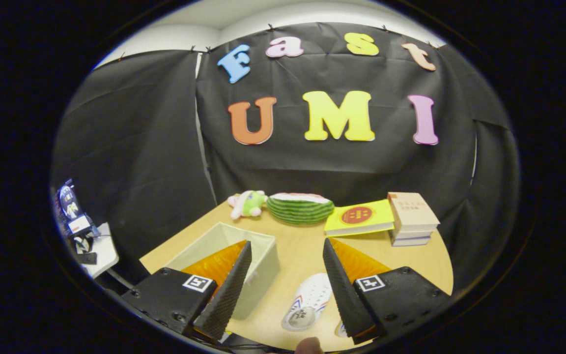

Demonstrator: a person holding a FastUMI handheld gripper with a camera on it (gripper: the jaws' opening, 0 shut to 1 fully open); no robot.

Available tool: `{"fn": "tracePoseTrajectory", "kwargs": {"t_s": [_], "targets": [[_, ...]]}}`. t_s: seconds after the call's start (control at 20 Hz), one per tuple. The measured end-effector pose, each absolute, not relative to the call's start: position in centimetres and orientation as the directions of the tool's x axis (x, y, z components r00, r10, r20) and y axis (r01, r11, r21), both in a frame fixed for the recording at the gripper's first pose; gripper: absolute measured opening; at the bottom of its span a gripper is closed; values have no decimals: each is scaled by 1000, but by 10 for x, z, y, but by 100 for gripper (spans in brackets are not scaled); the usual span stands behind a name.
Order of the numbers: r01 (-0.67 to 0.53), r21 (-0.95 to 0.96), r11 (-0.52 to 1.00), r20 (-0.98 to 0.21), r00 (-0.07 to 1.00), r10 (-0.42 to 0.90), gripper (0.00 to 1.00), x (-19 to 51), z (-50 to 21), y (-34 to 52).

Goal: Open the storage box then place both shoes into the box .Put the left shoe in first, then the right shoe, with the right side of both shoes facing outward in a uniform manner.

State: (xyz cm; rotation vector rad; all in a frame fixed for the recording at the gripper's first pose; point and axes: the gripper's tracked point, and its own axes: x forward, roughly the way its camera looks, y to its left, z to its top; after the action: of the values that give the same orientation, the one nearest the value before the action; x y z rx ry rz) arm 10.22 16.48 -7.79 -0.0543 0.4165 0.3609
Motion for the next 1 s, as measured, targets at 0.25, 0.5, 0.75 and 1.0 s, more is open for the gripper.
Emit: {"fn": "tracePoseTrajectory", "kwargs": {"t_s": [0.25,0.5,0.75,1.0], "targets": [[-316,30,948,-556,783,278,91,99,-134,123],[-300,100,949,-690,666,283,91,96,-199,111],[-254,164,953,-799,533,279,91,94,-266,103],[-214,180,960,-876,409,255,90,91,-324,104]]}}
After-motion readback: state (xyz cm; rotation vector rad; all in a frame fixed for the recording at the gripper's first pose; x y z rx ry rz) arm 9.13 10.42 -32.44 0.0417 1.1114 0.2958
